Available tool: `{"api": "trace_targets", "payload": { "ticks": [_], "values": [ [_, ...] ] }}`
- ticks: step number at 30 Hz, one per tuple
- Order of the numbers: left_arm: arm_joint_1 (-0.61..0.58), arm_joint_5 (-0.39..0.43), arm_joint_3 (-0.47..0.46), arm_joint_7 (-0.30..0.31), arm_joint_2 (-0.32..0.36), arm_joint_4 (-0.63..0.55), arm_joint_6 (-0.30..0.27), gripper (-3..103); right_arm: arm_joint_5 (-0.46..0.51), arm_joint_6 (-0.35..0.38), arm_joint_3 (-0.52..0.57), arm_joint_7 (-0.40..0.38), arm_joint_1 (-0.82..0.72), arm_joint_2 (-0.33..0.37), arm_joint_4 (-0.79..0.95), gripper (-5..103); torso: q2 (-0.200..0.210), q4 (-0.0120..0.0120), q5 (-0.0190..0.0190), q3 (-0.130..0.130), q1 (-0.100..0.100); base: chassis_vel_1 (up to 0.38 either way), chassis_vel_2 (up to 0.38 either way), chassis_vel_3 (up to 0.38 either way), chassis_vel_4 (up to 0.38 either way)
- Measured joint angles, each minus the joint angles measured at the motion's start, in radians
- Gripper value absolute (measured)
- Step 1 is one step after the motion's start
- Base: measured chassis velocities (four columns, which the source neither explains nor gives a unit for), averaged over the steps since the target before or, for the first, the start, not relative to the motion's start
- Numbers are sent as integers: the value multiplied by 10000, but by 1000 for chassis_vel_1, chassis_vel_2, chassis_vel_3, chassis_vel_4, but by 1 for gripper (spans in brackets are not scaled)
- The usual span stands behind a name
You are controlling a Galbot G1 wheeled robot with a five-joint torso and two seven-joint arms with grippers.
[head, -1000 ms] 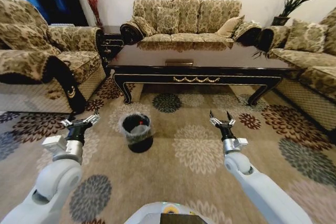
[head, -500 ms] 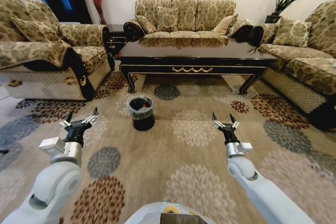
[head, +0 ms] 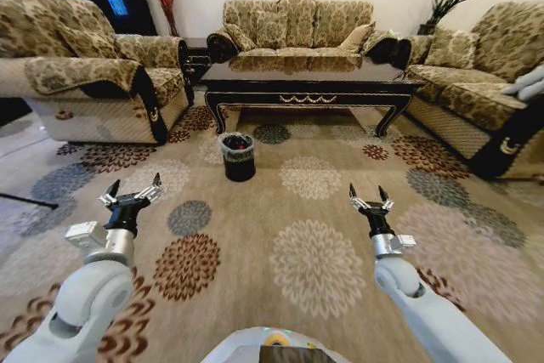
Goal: Move to the front of the table and pick up the trash from the floor, then place it into the trash bin.
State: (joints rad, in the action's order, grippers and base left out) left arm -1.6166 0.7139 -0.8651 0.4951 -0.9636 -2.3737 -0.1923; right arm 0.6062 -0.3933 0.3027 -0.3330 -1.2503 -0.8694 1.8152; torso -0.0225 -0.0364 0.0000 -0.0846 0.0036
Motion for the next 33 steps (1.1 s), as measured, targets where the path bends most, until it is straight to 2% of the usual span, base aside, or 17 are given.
{"api": "trace_targets", "payload": {
  "ticks": [13,17,18,19,20,23,24,27,33],
  "values": [
    [-199,-119,72,20,-169,-227,-15,100,-31,-12,437,-16,-490,10,265,100,1,-2,-2,-4,2,342,-349,-349,353],
    [-270,-230,110,19,-219,-286,-18,100,-67,-192,444,29,-574,-20,271,100,-2,-1,9,0,-2,367,-350,-364,360],
    [-278,-279,132,20,-237,-284,-23,100,-97,-251,444,58,-607,-39,271,100,1,0,2,-3,-1,386,-396,-361,357],
    [-295,-309,161,20,-253,-273,-30,100,-108,-273,439,80,-628,-44,268,100,1,4,-22,-4,-1,386,-396,-343,351],
    [-291,-354,168,21,-256,-269,-25,100,-120,-309,439,100,-626,-52,272,100,-3,-4,3,4,-5,302,-285,-343,226],
    [-288,-352,186,-18,-260,-221,2,100,-129,-330,431,109,-612,-52,267,100,-6,-3,4,4,-8,265,-217,-241,207],
    [-280,-293,190,-43,-261,-191,2,100,-130,-330,427,109,-594,-42,256,100,-4,-2,-8,0,-6,108,-147,-162,168],
    [-253,-169,176,-129,-245,-158,28,100,-130,-331,428,108,-549,-22,243,100,-5,-1,0,0,-5,108,-57,-41,64],
    [-234,27,52,-974,-180,-26,505,100,-129,-331,411,93,-457,35,158,100,-97,-2,2,-90,9,-49,26,61,-37]
  ]
}}
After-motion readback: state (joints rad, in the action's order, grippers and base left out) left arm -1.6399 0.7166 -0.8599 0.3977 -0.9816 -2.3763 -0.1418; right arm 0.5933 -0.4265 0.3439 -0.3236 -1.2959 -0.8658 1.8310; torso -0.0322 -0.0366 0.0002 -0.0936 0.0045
